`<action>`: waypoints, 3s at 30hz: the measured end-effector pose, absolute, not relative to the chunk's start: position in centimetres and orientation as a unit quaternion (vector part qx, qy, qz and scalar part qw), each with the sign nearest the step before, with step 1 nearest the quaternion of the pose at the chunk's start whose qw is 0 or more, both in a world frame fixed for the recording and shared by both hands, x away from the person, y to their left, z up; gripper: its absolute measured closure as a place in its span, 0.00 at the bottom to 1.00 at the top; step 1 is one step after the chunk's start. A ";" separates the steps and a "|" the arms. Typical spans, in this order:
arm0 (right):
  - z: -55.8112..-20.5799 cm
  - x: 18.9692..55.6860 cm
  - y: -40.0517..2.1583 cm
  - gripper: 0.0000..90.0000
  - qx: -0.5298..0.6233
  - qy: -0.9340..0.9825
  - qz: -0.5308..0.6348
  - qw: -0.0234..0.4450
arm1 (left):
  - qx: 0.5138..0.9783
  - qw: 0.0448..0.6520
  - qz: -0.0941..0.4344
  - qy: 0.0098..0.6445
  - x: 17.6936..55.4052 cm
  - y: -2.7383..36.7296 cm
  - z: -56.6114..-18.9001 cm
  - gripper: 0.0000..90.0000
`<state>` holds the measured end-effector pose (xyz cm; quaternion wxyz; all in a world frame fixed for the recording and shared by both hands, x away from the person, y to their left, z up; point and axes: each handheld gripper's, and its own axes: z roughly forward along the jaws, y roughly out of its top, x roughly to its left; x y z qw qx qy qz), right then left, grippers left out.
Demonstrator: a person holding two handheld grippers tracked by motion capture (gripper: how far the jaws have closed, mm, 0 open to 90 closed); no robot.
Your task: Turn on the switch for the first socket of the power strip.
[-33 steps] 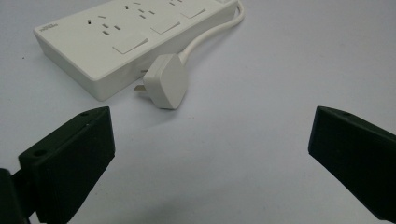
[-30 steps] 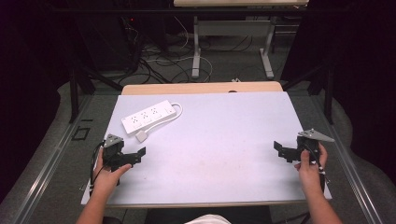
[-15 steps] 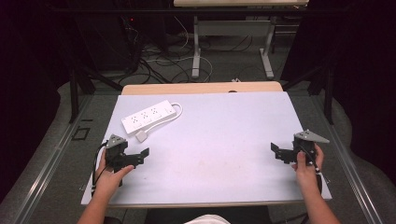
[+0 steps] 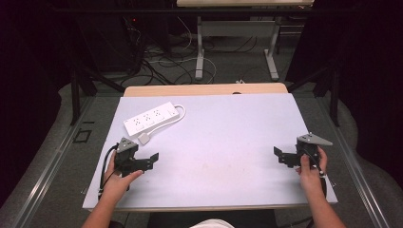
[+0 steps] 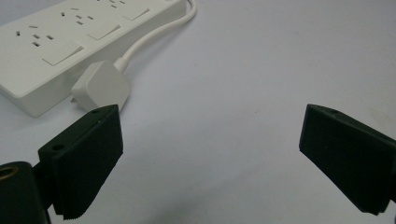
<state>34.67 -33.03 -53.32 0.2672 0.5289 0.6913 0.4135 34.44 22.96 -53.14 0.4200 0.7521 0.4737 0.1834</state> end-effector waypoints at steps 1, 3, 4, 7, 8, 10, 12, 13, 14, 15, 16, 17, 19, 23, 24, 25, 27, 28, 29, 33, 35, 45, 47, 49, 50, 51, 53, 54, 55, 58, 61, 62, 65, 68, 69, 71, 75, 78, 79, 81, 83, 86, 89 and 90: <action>-53.3 34.6 -33.0 0.00 0.529 0.692 0.412 0.268 | 0.751 0.419 0.179 0.478 34.4 22.8 -53.1 0.07; -53.3 34.6 -33.0 0.00 0.529 0.691 0.413 0.267 | 0.749 0.418 0.181 0.480 34.4 22.7 -53.0 0.08; -53.3 34.7 -33.0 0.00 0.526 0.693 0.412 0.269 | 0.749 0.420 0.179 0.481 34.3 22.6 -52.9 0.08; -53.3 34.7 -32.9 0.00 0.526 0.692 0.413 0.270 | 0.751 0.417 0.185 0.477 34.2 22.1 -52.7 0.09; -53.4 34.7 -32.8 0.00 0.527 0.690 0.416 0.270 | 0.750 0.416 0.187 0.479 34.2 21.9 -52.6 0.09; -53.2 34.6 -32.9 0.00 0.527 0.696 0.409 0.265 | 0.753 0.414 0.187 0.476 34.2 21.7 -52.3 0.10; -53.4 34.8 -32.9 0.00 0.524 0.694 0.413 0.270 | 0.754 0.412 0.190 0.475 34.2 21.5 -52.1 0.11; -53.4 34.8 -32.9 0.00 0.524 0.694 0.413 0.270 | 0.752 0.413 0.193 0.476 34.3 21.4 -52.0 0.11; -53.4 34.8 -32.9 0.00 0.527 0.694 0.414 0.264 | 0.755 0.409 0.193 0.475 34.3 21.3 -51.9 0.11; -53.5 34.8 -32.9 0.00 0.529 0.694 0.412 0.263 | 0.753 0.411 0.194 0.475 34.4 21.2 -51.9 0.11; -53.5 34.9 -32.9 0.00 0.528 0.695 0.411 0.264 | 0.755 0.408 0.191 0.476 34.5 21.1 -51.8 0.11; -53.6 34.9 -32.9 0.00 0.529 0.693 0.414 0.263 | 0.752 0.412 0.187 0.479 34.5 21.0 -51.8 0.11; -53.6 35.0 -32.9 0.00 0.530 0.691 0.415 0.265 | 0.752 0.411 0.189 0.479 34.7 20.8 -51.7 0.11; -53.6 35.0 -33.0 0.00 0.529 0.693 0.413 0.262 | 0.757 0.403 0.182 0.481 35.0 20.7 -51.4 0.11; -53.6 35.0 -33.0 0.00 0.529 0.693 0.413 0.262 | 0.757 0.403 0.178 0.483 35.1 20.7 -51.4 0.11; -53.6 35.0 -33.0 0.00 0.529 0.693 0.413 0.262 | 0.758 0.401 0.182 0.482 35.2 20.7 -51.3 0.11; -53.6 35.0 -33.0 0.00 0.529 0.693 0.415 0.260 | 0.760 0.397 0.175 0.483 35.3 20.8 -51.0 0.11; -53.6 35.0 -33.0 0.00 0.530 0.692 0.415 0.260 | 0.759 0.398 0.178 0.484 35.5 20.7 -50.9 0.11; -53.7 35.0 -33.0 0.00 0.530 0.693 0.415 0.259 | 0.756 0.402 0.179 0.485 35.6 20.7 -50.8 0.12; -53.7 35.0 -33.0 0.00 0.530 0.693 0.415 0.258 | 0.756 0.400 0.178 0.486 35.9 20.7 -50.1 0.12; -53.7 35.0 -33.0 0.00 0.530 0.693 0.415 0.258 | 0.753 0.400 0.176 0.492 36.2 20.8 -49.8 0.13; -53.7 35.1 -32.9 0.00 0.531 0.692 0.416 0.257 | 0.747 0.399 0.175 0.502 37.2 20.9 -48.3 0.17; -53.7 35.0 -32.9 0.00 0.530 0.692 0.416 0.257 | 0.745 0.401 0.174 0.503 37.4 21.0 -47.9 0.18; -53.7 35.0 -32.9 0.00 0.530 0.692 0.416 0.257 | 0.745 0.401 0.178 0.502 37.6 21.1 -47.5 0.18; -53.7 35.1 -32.9 0.00 0.531 0.692 0.416 0.257 | 0.743 0.403 0.178 0.504 37.6 21.0 -47.4 0.18; -53.8 35.1 -32.9 0.00 0.531 0.692 0.416 0.257 | 0.744 0.402 0.179 0.503 37.7 21.1 -47.3 0.18; -53.8 35.1 -32.9 0.00 0.530 0.693 0.415 0.257 | 0.744 0.402 0.181 0.502 37.9 21.2 -47.1 0.19; -53.8 35.1 -32.9 0.00 0.530 0.693 0.415 0.256 | 0.745 0.401 0.183 0.502 38.0 21.2 -47.0 0.19; -53.8 35.1 -32.9 0.00 0.530 0.693 0.415 0.256 | 0.745 0.398 0.187 0.501 38.2 21.3 -46.8 0.20; -53.8 35.1 -32.9 0.00 0.529 0.694 0.416 0.256 | 0.742 0.400 0.183 0.506 38.4 21.5 -46.4 0.22; -53.8 35.1 -32.9 0.00 0.530 0.694 0.416 0.255 | 0.735 0.404 0.185 0.512 38.8 21.6 -46.1 0.23; -53.8 35.1 -32.9 0.00 0.530 0.694 0.416 0.255 | 0.734 0.406 0.188 0.511 38.9 21.6 -46.1 0.23; -53.8 35.1 -32.9 0.00 0.530 0.694 0.416 0.255 | 0.737 0.398 0.187 0.513 39.2 21.7 -45.7 0.24; -53.8 35.1 -32.9 0.00 0.530 0.694 0.415 0.255 | 0.736 0.399 0.193 0.512 39.6 21.7 -45.4 0.25; -53.8 35.1 -32.9 0.00 0.530 0.695 0.414 0.255 | 0.736 0.396 0.193 0.513 39.7 21.7 -45.3 0.26; -53.8 35.1 -32.9 0.00 0.530 0.695 0.413 0.255 | 0.737 0.394 0.194 0.514 40.0 21.7 -45.1 0.26; -53.8 35.1 -32.9 0.00 0.530 0.695 0.414 0.255 | 0.738 0.390 0.195 0.515 40.5 21.7 -44.7 0.26; -53.9 35.1 -33.0 0.00 0.530 0.695 0.414 0.255 | 0.739 0.386 0.197 0.517 40.9 21.6 -44.4 0.26; -53.9 35.1 -33.0 0.00 0.530 0.695 0.414 0.254 | 0.739 0.386 0.197 0.516 41.0 21.6 -44.3 0.27; -53.9 35.1 -33.0 0.00 0.529 0.697 0.412 0.254 | 0.742 0.383 0.201 0.513 41.3 21.5 -44.1 0.28; -53.9 35.1 -33.0 0.00 0.530 0.695 0.414 0.254 | 0.743 0.380 0.203 0.512 41.6 21.4 -43.9 0.28; -53.9 35.1 -32.9 0.00 0.530 0.696 0.413 0.254 | 0.743 0.378 0.200 0.516 42.1 21.1 -43.6 0.29; -54.0 35.2 -32.9 0.00 0.529 0.694 0.414 0.259 | 0.744 0.373 0.196 0.518 42.7 20.9 -43.4 0.29; -54.0 35.2 -32.9 0.00 0.529 0.695 0.414 0.258 | 0.744 0.371 0.194 0.520 42.7 20.9 -43.3 0.29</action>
